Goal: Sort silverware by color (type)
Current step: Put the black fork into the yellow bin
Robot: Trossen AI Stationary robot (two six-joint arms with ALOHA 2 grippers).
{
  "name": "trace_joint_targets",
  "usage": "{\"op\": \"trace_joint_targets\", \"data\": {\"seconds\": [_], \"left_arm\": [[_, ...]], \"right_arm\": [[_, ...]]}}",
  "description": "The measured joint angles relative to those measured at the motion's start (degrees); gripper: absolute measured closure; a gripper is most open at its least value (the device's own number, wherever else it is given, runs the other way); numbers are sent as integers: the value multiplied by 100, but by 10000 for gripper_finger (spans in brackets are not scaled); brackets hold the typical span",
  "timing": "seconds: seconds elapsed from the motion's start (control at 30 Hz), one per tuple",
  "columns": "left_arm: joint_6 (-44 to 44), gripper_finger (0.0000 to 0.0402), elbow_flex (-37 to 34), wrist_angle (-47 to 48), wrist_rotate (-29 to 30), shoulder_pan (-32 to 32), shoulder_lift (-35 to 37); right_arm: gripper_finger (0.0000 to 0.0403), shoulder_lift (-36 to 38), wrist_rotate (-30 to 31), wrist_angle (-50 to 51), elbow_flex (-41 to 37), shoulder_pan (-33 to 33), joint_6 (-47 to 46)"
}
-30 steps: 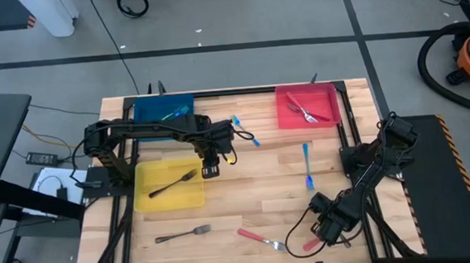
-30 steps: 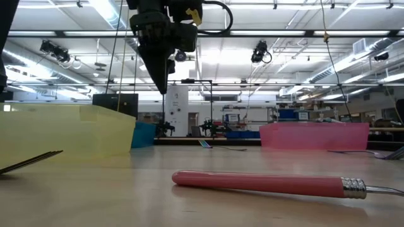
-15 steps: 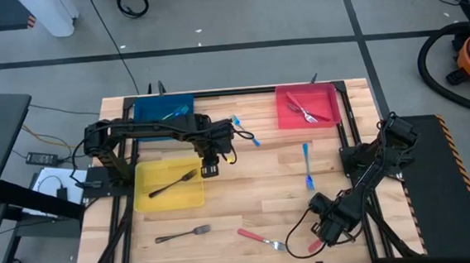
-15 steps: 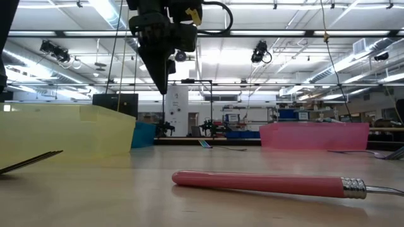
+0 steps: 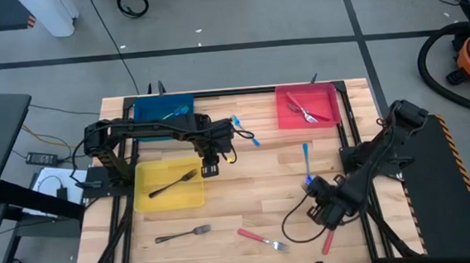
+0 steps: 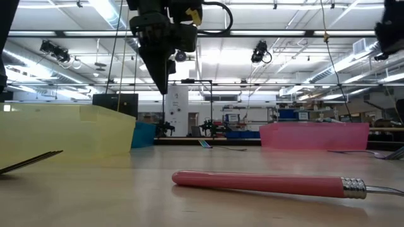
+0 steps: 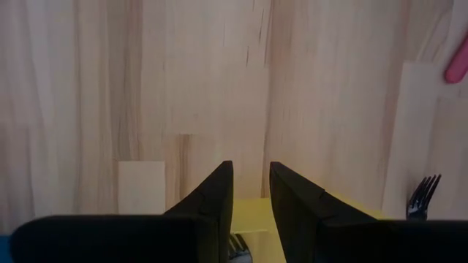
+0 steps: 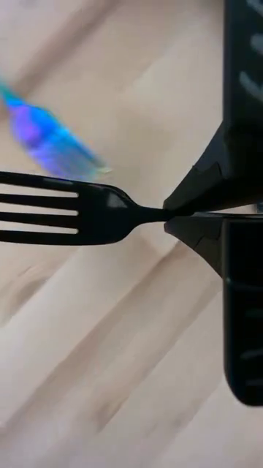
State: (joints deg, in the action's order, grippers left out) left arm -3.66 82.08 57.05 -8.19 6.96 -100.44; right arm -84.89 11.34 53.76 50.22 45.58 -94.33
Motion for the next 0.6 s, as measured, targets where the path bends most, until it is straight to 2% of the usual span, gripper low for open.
{"op": "trace_joint_targets", "data": {"seconds": [0.2,0.43,0.6], "left_arm": [[36,310,0,-698,-2,-4,0],[46,310,0,-1915,-3,-1,-1],[157,310,-2,-2864,-6,-2,-138]], "right_arm": [[393,612,970,11,2,-509,1018],[392,1550,2862,-22,4,-1126,2551],[392,2038,3604,-340,9,-1479,3656]]}}
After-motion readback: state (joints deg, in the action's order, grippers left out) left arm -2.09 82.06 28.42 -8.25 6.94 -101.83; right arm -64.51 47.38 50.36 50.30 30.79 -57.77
